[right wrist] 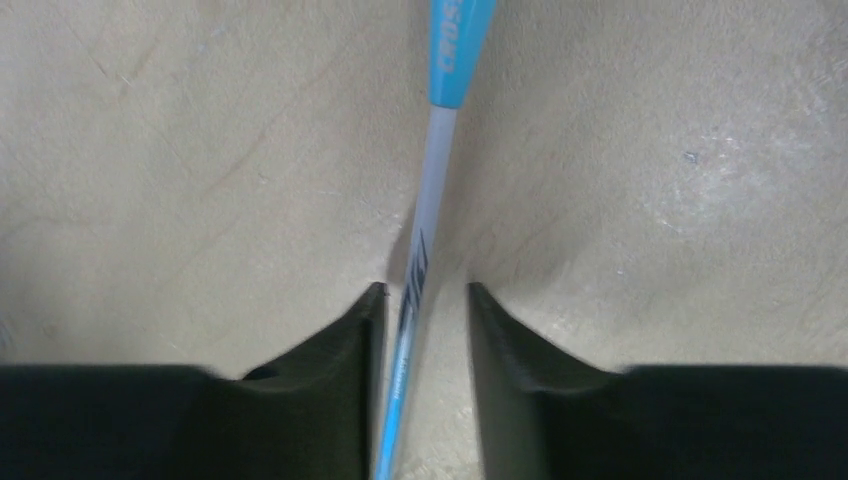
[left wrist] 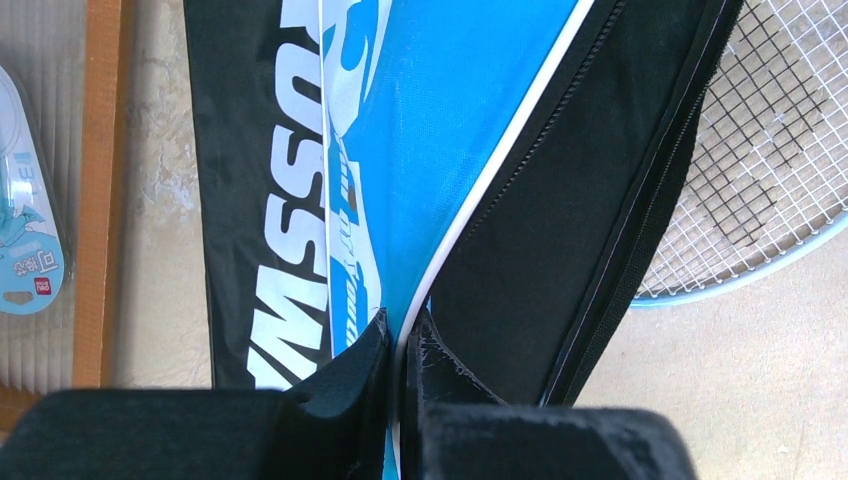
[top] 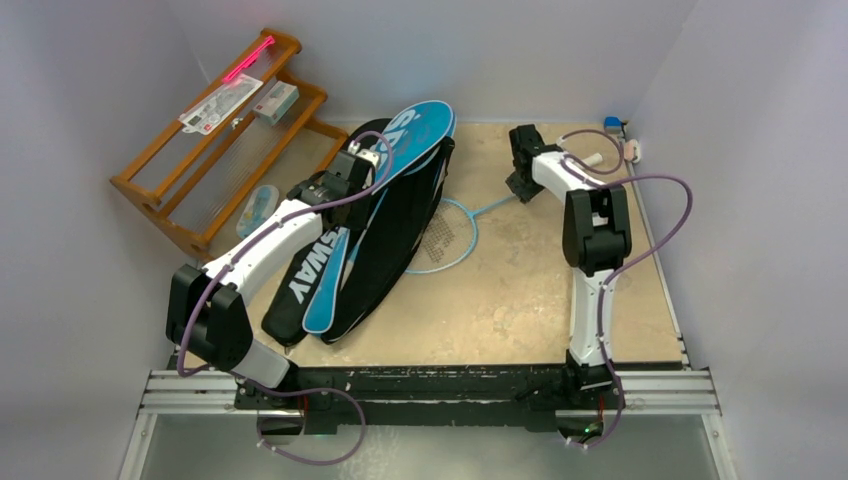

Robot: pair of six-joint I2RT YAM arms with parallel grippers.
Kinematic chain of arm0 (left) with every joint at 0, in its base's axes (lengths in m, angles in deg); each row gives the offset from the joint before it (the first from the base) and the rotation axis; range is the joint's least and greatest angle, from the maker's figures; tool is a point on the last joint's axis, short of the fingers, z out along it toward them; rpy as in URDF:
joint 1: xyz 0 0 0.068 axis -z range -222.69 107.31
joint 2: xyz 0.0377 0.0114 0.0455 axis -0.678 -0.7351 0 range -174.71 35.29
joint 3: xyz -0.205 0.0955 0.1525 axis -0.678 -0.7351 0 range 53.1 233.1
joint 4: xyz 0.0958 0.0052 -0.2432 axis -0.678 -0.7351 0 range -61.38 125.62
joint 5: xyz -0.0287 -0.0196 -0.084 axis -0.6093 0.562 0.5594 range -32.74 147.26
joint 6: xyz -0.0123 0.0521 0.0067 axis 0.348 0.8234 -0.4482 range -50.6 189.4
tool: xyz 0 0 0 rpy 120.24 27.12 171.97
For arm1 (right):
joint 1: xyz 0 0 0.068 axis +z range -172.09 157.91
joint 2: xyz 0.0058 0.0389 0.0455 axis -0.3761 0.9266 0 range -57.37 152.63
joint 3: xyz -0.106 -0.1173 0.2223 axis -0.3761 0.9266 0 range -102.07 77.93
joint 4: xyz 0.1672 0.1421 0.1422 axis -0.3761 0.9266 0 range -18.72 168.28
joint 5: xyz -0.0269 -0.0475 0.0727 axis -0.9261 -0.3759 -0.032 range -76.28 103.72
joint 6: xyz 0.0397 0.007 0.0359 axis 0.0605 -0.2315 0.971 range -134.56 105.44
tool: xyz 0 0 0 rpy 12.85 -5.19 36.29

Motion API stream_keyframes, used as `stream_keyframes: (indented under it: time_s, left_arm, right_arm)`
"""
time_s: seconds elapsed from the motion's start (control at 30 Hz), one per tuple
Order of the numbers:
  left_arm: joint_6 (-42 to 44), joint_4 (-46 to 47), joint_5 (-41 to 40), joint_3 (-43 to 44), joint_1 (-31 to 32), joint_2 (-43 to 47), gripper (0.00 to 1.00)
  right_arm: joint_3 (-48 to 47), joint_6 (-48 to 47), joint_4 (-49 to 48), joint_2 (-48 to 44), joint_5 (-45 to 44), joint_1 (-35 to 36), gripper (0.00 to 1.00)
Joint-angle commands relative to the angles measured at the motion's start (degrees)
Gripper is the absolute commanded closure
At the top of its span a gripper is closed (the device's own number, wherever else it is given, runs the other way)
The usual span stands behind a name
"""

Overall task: Pack up the badminton gear
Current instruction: Adjust the racket at the center of the board.

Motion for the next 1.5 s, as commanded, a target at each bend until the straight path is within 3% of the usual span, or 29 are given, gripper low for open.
stream_keyframes:
  time_s: [0.0,0.07,0.6,0.73,0.97,1.17,1.47]
  left_arm:
    - [-0.9,1.6,-0.3,2.3,-0.6,0.1,1.00]
    - [-0.9,1.6,-0.3,2.3,-0.6,0.0,1.00]
    - [-1.9,1.5,-2.8,2.2,-0.6,0.0,1.00]
    - [-1.9,1.5,-2.8,2.2,-0.6,-0.1,1.00]
    - [-1.8,1.5,-2.5,2.2,-0.7,-0.1,1.00]
    - [-1.8,1.5,-2.2,2.3,-0.6,-0.1,1.00]
    - [-1.8,1.6,-1.5,2.2,-0.7,0.3,1.00]
  right_arm:
    - [-3.2,-2.7,0.4,2.1,-1.5,-0.2,0.77]
    - [-4.6,-5.0,-0.5,1.5,-1.0,-0.2,1.00]
    - [6.1,-14.0,-19.5,-28.0,-1.5,-0.2,1.00]
    - [11.1,-22.8,-28.2,-35.9,0.7,-0.2,1.00]
    - [30.0,-38.6,-56.8,-53.8,21.1,-0.2,1.00]
    - [36.3,-43.2,-68.4,-60.7,42.4,-0.2,1.00]
    - [46.1,-34.6,-105.8,-59.9,69.2,0.1,1.00]
